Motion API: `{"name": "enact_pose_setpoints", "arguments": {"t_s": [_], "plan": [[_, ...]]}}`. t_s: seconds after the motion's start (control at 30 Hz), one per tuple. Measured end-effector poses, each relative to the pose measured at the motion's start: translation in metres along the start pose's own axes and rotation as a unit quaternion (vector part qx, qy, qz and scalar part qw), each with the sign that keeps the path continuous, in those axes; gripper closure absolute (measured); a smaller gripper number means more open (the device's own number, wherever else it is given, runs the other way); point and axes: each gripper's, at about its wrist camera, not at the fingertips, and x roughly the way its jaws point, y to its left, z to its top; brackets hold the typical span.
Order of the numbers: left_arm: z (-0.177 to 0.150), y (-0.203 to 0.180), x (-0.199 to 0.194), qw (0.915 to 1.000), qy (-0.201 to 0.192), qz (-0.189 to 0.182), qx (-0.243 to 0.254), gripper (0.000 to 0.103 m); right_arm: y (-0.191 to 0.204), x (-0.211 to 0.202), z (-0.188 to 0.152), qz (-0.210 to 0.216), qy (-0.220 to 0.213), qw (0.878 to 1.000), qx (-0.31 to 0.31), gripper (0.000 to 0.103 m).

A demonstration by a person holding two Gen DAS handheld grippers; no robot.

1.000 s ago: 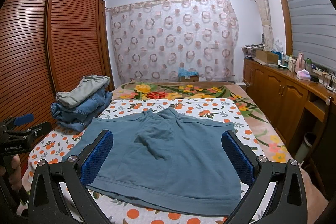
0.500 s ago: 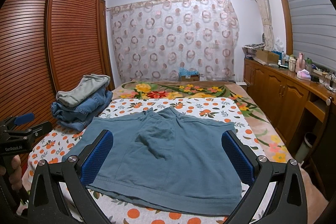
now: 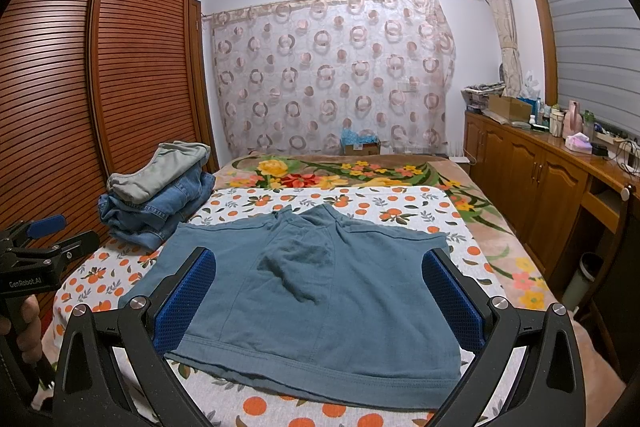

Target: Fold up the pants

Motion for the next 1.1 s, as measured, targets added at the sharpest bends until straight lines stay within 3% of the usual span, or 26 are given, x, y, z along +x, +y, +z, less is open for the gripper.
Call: {"name": "enact_pose_setpoints", "arguments": {"t_s": [1.1], "plan": [[0.0000,-0.0009,-0.0010,1.0000,0.000,-0.001,0.001,0.000,-0.0002,-0.0005,0.0000,0.000,-0.001,1.000,-0.001,0.000]]}}
